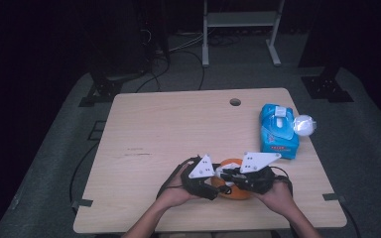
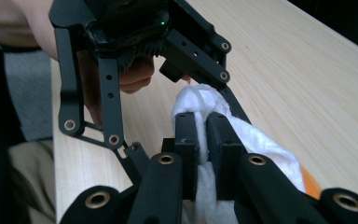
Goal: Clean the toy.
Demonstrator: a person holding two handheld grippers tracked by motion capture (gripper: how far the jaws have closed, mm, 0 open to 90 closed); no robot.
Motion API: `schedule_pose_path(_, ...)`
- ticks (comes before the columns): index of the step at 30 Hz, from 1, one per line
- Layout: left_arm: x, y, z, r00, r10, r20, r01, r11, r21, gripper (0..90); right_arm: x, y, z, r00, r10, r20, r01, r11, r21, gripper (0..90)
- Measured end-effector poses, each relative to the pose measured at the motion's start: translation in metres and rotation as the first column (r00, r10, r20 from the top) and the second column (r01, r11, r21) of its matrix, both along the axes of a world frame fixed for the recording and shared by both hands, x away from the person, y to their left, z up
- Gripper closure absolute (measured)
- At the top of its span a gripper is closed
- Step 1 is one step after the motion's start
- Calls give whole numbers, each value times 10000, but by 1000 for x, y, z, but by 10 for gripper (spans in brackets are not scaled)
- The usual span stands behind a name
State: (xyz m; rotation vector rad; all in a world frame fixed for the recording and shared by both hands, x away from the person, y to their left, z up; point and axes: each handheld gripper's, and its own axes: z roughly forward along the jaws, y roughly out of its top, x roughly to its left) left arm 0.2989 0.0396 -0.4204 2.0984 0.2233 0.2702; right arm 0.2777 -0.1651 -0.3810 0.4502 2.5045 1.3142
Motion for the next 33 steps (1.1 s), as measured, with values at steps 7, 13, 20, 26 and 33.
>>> schedule_pose_path(7, 6, 10, -6, 9997, -183, -165, 183, 9998, 29, 330, 14, -34, 4, 9963, -692, -502, 721, 9957, 583, 826)
schedule_pose_path(13, 12, 13, -9, 9967, -80, -803, 60, 9997, -251, 233, 23, -57, -5, 9882, -1063, -1106, 1165, 9891, 903, 826)
schedule_pose_path(20, 14, 5, -8, 9934, 308, -1109, -343, 9990, -301, 151, 16, -34, -4, 9944, -526, -913, 603, 9947, 833, 825)
schedule_pose_path(26, 17, 16, -11, 9918, 237, -1257, -241, 9997, -14, 293, 19, -39, -1, 9940, -774, -769, 817, 9952, 547, 826)
schedule_pose_path(33, 19, 20, -10, 9877, 69, -1565, -80, 9999, -64, 208, 24, -57, -10, 9862, -1011, -1309, 1111, 9912, 720, 825)
